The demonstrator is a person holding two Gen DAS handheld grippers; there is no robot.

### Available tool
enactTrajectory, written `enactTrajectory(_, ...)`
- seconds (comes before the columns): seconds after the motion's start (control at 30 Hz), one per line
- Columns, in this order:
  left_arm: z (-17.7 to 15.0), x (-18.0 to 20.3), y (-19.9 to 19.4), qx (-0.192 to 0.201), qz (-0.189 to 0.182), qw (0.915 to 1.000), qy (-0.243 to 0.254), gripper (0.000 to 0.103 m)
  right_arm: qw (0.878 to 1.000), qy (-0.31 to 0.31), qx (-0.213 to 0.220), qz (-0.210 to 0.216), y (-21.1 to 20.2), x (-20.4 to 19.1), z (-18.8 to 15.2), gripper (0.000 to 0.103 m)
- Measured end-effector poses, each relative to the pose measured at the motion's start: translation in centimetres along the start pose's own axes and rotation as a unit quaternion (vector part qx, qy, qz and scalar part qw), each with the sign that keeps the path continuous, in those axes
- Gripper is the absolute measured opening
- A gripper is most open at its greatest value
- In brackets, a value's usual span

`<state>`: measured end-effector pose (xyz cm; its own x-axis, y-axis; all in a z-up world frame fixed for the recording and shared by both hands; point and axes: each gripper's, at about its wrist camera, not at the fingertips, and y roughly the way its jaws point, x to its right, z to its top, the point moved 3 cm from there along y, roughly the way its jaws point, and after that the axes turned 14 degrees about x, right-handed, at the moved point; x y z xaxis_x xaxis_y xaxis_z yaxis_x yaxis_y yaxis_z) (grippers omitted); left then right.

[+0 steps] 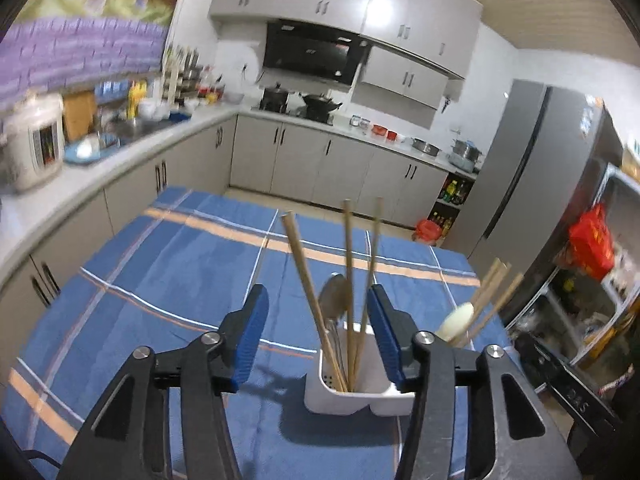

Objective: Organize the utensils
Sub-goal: 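Lower each held chopstick into a holder compartment with both grippers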

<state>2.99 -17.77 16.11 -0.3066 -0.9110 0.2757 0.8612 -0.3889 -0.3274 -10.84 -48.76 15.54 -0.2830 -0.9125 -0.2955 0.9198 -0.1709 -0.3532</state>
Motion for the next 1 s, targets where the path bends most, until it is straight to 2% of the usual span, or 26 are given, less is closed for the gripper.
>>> enactTrajectory(0.03,0.0,-0.3,1.1,-0.011,-0.009,0.9998,-0.013,0.058,1.0,0.005,-0.008,0.002,0.8,0.4,0.1,0.048)
enactTrajectory(0.1,0.0,-0.8,3.1,-0.032,-0.029,0.9987,-0.025,0.059,1.0,0.013,-0.02,0.006,2.2,0.9,0.2,0.048)
enactTrajectory(0.2,-0.3,-0.9,6.2,-0.056,-0.049,0.9969,-0.026,0.059,0.999,0.033,-0.04,0.014,4.7,1.6,0.1,0.048)
enactTrajectory(0.37,-1.4,-0.6,9.2,-0.088,-0.07,0.9932,-0.028,0.059,0.996,0.061,-0.062,0.023,7.8,2.2,-0.3,0.048)
enactTrajectory(0.4,-1.6,-0.3,9.6,-0.094,-0.074,0.9924,-0.029,0.054,0.996,0.063,-0.063,0.025,8.0,2.3,-0.3,0.047)
enactTrajectory(0.43,-1.8,-0.1,9.9,-0.1,-0.078,0.9914,-0.031,0.048,0.995,0.064,-0.066,0.026,8.5,2.2,-0.3,0.04)
enactTrajectory(0.47,-2.1,0.2,10.1,-0.108,-0.08,0.9906,-0.027,0.033,0.995,0.062,-0.068,0.027,8.8,2.1,-0.3,0.031)
enactTrajectory(0.5,-2.3,0.5,10.3,-0.115,-0.084,0.9896,-0.022,0.021,0.995,0.062,-0.07,0.031,9.1,2.0,-0.3,0.028)
enactTrajectory(0.57,-2.2,1.3,10.1,-0.113,-0.085,0.9898,-0.012,0.011,0.996,0.054,-0.07,0.034,9.2,1.5,-0.3,0.008)
enactTrajectory(0.6,-2.2,1.6,10.1,-0.114,-0.086,0.9897,-0.008,0.009,0.996,0.049,-0.068,0.034,9.1,1.3,-0.2,0.008)
enactTrajectory(1.0,-0.4,4.4,6.7,-0.093,-0.067,0.9919,0.055,0.007,0.998,0.045,-0.035,0.041,6.7,0.7,1.0,0.007)
